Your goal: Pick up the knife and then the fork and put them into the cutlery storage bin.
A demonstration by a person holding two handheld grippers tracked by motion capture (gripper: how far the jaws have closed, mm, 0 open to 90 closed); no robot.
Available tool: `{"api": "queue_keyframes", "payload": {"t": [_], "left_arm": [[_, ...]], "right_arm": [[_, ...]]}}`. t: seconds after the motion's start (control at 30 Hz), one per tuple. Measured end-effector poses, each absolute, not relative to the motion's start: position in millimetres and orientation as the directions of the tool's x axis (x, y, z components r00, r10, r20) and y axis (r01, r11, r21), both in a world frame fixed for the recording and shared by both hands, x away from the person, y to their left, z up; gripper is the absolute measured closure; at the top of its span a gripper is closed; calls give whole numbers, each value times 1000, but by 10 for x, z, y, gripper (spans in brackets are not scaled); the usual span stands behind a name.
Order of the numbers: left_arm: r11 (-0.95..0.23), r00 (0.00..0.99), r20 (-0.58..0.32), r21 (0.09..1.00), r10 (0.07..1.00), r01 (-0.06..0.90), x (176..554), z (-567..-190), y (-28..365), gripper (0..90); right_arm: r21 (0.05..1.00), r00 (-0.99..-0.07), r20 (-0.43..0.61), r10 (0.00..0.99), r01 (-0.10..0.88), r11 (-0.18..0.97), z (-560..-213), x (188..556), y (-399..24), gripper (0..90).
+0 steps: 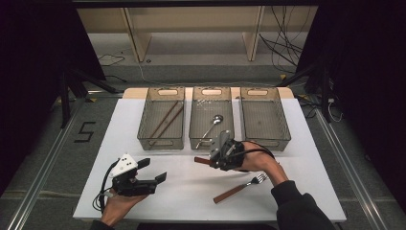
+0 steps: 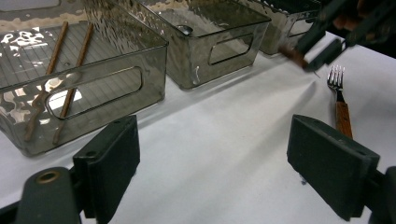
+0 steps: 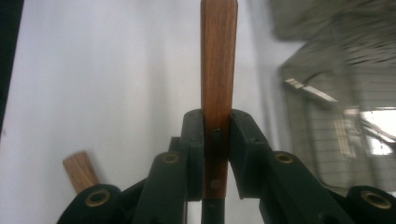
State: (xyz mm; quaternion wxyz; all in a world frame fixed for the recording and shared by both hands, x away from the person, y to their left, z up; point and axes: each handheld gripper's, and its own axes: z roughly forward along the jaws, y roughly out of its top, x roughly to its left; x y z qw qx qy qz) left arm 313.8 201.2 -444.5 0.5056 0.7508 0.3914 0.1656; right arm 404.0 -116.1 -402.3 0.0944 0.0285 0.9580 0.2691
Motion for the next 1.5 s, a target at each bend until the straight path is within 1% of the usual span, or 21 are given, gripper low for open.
{"api": "queue_keyframes", "payload": {"t": [0.07, 0.2, 0.33, 0.5, 0.63, 0.9, 1.07, 1.27, 1.5], "left_arm": [[-182, 639, -147, 889, 755, 420, 3139, -4446, 2013, 167], [-180, 640, -146, 891, 755, 416, 3138, -4442, 2020, 167], [-180, 640, -146, 892, 754, 415, 3138, -4439, 2020, 167], [-175, 637, -148, 893, 756, 415, 3135, -4436, 2025, 167], [-172, 637, -149, 894, 756, 414, 3134, -4431, 2036, 168], [-170, 635, -149, 895, 758, 412, 3136, -4429, 2034, 167], [-168, 635, -151, 895, 758, 413, 3135, -4429, 2033, 167], [-167, 636, -147, 899, 757, 406, 3133, -4424, 2040, 168], [-165, 641, -146, 902, 754, 400, 3126, -4419, 2048, 167]], "right_arm": [[570, -974, -168, 154, 31, 821, -3928, 4076, -1232, 770], [664, -949, -145, 280, 116, 738, -3745, 4151, -1380, 770], [748, -913, -103, 395, 190, 636, -3593, 4226, -1534, 770], [829, -868, -38, 495, 249, 501, -3458, 4306, -1728, 770], [870, -814, 25, 581, 304, 389, -3387, 4392, -1910, 770], [880, -680, 134, 721, 416, 228, -3316, 4561, -2207, 770], [883, -590, 156, 792, 442, 155, -3221, 4658, -2339, 769], [872, -494, 183, 850, 481, 92, -3140, 4827, -2470, 769], [856, -404, 208, 891, 517, 34, -3163, 5018, -2594, 769]]}}
